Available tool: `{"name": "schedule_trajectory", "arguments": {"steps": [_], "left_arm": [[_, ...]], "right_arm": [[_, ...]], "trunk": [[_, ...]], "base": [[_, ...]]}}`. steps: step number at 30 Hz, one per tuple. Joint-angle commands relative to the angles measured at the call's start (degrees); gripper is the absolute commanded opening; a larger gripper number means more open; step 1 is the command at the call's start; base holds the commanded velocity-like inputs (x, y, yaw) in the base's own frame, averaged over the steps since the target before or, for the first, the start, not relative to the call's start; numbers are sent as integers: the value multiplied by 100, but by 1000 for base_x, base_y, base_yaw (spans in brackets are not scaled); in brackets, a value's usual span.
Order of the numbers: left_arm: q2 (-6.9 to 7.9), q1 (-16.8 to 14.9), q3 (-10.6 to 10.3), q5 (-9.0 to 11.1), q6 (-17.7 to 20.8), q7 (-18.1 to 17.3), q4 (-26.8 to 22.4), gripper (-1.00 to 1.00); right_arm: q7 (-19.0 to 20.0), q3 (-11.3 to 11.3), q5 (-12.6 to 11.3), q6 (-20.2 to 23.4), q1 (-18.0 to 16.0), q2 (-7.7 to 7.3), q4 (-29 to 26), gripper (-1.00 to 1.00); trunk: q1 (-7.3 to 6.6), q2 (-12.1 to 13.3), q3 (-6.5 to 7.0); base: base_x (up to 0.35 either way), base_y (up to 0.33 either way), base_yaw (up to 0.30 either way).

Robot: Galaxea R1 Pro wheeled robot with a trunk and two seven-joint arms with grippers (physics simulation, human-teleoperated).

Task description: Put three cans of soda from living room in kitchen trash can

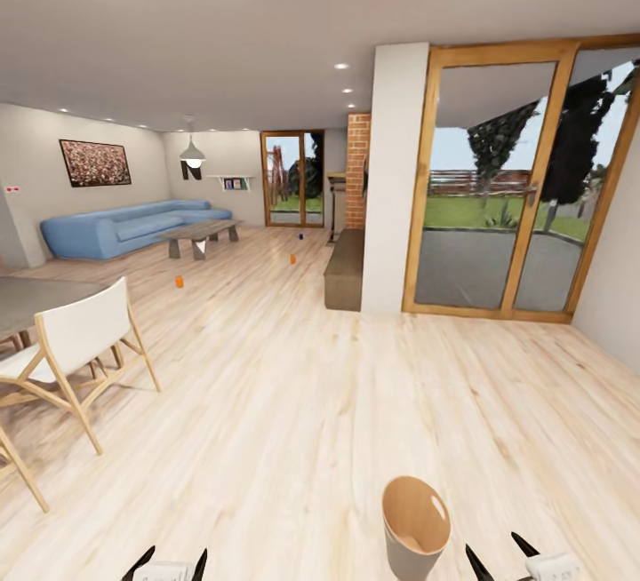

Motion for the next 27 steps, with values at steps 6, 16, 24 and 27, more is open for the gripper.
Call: {"name": "schedule_trajectory", "arguments": {"steps": [6,16,24,27], "left_arm": [[0,-5,0,-7,2,-1,27,100],[0,-7,0,-9,7,-6,36,100],[-3,-7,4,-10,7,-2,44,100],[-6,-7,8,-10,9,0,44,100]], "right_arm": [[0,-6,0,0,-3,-4,0,100],[-7,-16,1,8,-17,-14,-1,100],[-14,-24,-12,17,-21,-13,-2,100],[-16,-22,-10,20,-21,-19,-1,100]], "trunk": [[0,0,0],[0,0,0],[0,0,0],[0,0,0]], "base": [[317,-15,0],[296,-119,0],[93,-46,0],[21,-10,0]]}}
